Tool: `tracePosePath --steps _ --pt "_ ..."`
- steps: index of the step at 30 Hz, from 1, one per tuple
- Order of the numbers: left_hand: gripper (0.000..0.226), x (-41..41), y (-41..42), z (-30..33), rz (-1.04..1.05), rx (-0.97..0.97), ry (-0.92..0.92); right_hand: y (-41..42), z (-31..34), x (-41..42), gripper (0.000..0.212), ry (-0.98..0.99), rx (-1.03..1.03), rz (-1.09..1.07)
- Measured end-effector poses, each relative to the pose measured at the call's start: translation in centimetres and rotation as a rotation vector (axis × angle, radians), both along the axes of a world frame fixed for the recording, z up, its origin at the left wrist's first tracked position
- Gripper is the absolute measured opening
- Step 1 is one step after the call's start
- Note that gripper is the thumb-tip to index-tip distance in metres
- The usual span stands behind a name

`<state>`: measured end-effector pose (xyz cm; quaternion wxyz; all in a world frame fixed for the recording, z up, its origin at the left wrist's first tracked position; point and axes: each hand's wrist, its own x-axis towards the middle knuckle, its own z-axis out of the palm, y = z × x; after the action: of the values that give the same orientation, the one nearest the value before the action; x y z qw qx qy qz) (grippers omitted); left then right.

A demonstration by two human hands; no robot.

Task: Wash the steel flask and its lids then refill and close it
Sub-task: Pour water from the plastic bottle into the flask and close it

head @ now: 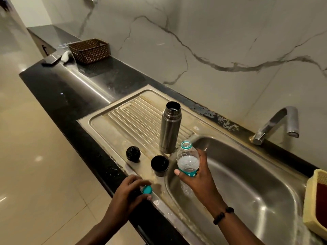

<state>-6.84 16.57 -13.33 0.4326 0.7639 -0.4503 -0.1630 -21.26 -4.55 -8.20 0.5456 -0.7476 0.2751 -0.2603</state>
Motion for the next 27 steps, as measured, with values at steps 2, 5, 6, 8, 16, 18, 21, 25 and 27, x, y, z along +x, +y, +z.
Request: tracePosePath --steps 2,5,6,8,16,18,21,25,27 --pt "0.030 -0.5 -1.1 2.4 0.064 -0.144 0.160 0.0 -0.2 -0.4 0.076 0.007 -0.014 0.024" --pt "0.032 -1.1 -3.6 5.7 0.130 -0.298 0.277 0.2 -0.5 -1.3 0.073 0.032 -0.057 0.053" --pt "0.033 -1.2 -4.4 6.5 0.141 -0.337 0.319 0.3 -0.6 -1.5 0.072 0.044 -0.085 0.060" --pt "0.035 -1.3 -5.8 7.8 0.147 -0.411 0.400 0.3 -0.7 -1.9 0.070 0.069 -0.162 0.068" --pt "0.033 -1.4 -9.1 9.8 -0.057 -0.379 0.400 -0.2 -0.1 -2.8 0.067 0.123 -0.428 -0.025" --pt "0.033 -1.3 -9.5 9.9 -0.083 -0.368 0.389 -0.4 0.0 -3.1 0.068 0.131 -0.454 -0.038" --pt "0.030 -1.4 -10.3 10.2 -0.110 -0.345 0.336 -0.6 0.2 -3.6 0.068 0.162 -0.509 -0.055" --pt "0.030 -1.0 -11.0 10.7 -0.216 -0.326 0.299 -1.0 0.6 -4.0 0.069 0.208 -0.408 -0.039" --pt "0.031 -0.4 -11.2 11.4 -0.338 -0.273 0.291 -1.4 1.6 -4.4 0.070 0.209 -0.169 0.077"
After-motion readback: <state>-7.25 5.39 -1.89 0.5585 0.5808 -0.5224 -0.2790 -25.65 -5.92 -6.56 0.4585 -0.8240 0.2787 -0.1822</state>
